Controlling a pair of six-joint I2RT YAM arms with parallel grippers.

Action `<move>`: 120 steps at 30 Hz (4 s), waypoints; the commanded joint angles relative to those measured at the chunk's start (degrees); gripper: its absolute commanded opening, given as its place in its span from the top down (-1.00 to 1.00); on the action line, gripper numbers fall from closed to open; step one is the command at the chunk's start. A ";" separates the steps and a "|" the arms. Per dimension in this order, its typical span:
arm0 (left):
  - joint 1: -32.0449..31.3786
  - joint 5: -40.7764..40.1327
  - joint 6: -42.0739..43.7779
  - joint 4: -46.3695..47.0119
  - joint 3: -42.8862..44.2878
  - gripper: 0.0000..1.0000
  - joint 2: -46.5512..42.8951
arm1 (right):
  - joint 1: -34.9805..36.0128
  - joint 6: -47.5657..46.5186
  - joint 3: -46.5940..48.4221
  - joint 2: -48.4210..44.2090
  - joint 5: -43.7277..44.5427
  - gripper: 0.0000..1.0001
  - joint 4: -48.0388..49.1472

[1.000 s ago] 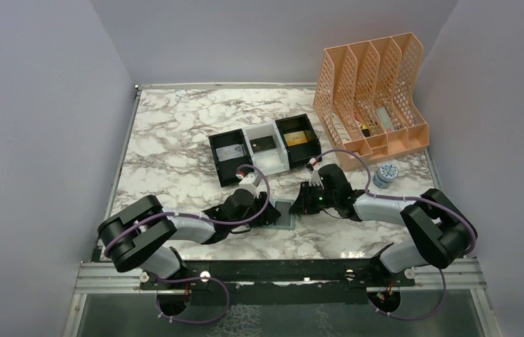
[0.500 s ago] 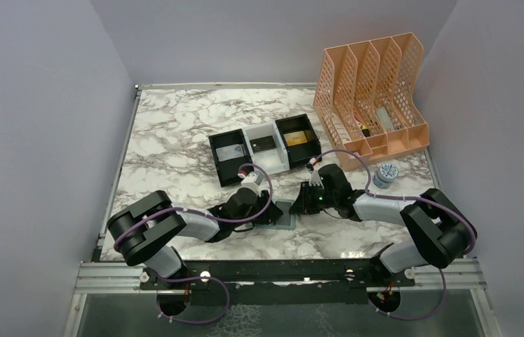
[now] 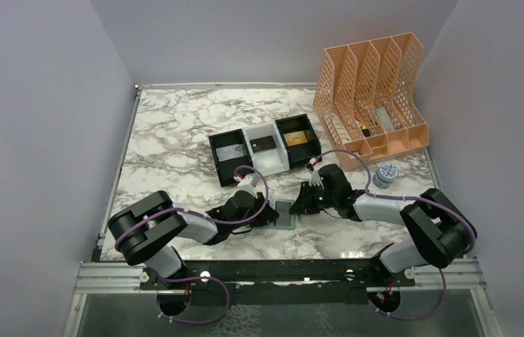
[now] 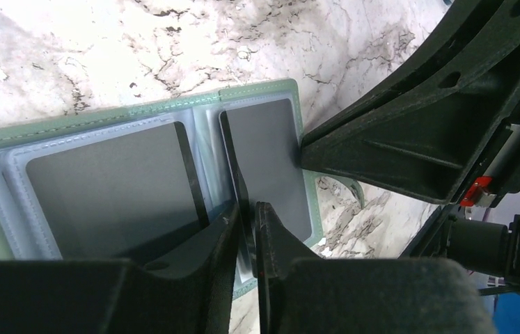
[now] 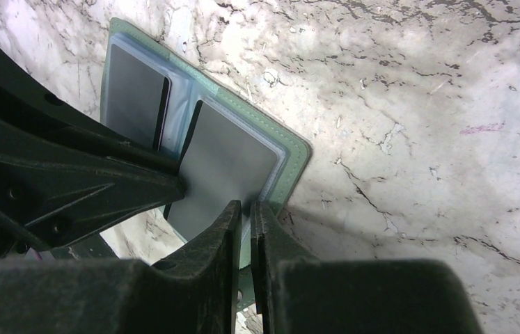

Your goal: Take the credit cards out of the card holder

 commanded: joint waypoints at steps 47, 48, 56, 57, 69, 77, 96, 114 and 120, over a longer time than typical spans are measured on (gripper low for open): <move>-0.47 -0.10 -3.05 2.22 -7.03 1.00 -7.47 | 2.18 0.12 1.10 7.57 -2.88 0.58 2.50; -0.49 -0.28 -3.00 2.22 -7.29 1.00 -8.11 | 2.17 0.26 0.94 7.42 -1.41 0.59 1.93; -0.47 -1.14 -3.09 2.15 -9.44 0.98 -11.88 | 2.15 0.36 -0.56 6.01 -0.14 0.62 1.14; -0.44 -1.23 -3.17 2.15 -9.68 0.96 -12.16 | 2.14 0.17 -0.58 6.02 0.18 0.62 0.86; -0.21 -1.35 -2.87 1.03 -9.78 0.73 -13.62 | 2.18 0.36 -0.45 1.37 -1.45 0.65 0.27; -0.21 2.27 -1.59 1.19 -5.90 0.68 -6.40 | 2.18 1.69 -0.64 -6.83 -6.18 0.59 0.93; -0.21 -0.75 -3.10 1.86 -5.82 0.39 -2.47 | 2.14 -1.27 1.21 1.94 7.46 0.60 -7.21; -0.36 -4.14 -6.42 3.59 -6.71 0.72 -0.84 | 2.18 -1.21 -0.66 5.13 5.19 0.61 -2.43; -0.31 -4.36 -6.29 3.58 -7.68 1.00 -2.87 | 2.12 -1.37 -0.85 4.31 6.12 0.62 -2.94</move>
